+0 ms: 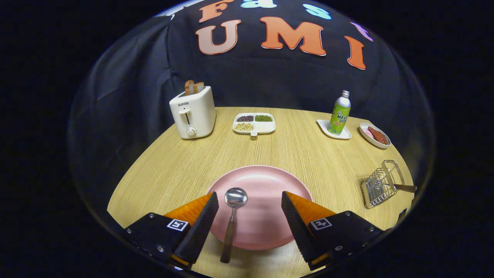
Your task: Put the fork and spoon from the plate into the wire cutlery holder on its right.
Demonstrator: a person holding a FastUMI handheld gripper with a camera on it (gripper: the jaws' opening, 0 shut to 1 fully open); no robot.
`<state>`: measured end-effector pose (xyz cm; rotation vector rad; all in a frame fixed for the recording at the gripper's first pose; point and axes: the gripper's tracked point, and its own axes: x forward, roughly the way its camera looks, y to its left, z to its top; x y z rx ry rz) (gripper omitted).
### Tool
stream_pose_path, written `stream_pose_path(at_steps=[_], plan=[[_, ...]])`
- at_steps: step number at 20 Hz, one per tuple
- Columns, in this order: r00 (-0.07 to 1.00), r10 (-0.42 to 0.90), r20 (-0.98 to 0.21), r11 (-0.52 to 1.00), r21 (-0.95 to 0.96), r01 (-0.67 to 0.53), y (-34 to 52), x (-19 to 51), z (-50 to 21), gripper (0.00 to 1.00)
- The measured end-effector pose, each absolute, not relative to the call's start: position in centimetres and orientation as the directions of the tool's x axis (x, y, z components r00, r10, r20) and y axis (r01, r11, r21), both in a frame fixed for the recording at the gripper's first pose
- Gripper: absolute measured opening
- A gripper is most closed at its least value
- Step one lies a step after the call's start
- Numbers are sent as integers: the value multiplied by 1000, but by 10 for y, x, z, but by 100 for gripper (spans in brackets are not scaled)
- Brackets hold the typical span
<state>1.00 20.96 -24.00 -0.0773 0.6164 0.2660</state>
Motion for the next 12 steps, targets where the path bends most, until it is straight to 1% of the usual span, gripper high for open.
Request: stream_pose_path(at_steps=[3, 4, 5, 6, 9, 10, 11, 12], plan=[[749, 234, -620, 954, -1, -300, 223, 1, -257, 95], [744, 233, -626, 952, -8, -305, 225, -1, -260, 90], [738, 232, -633, 950, -15, -311, 227, -2, -265, 88], [733, 230, -641, 948, -21, -316, 229, -3, -269, 81], [712, 229, -664, 944, -28, -330, 233, -5, -280, 73], [707, 227, -670, 943, -29, -330, 234, -5, -284, 65], [702, 225, -676, 943, -30, -331, 234, -5, -287, 61], [696, 223, -682, 944, -29, -330, 235, -6, -289, 53]])
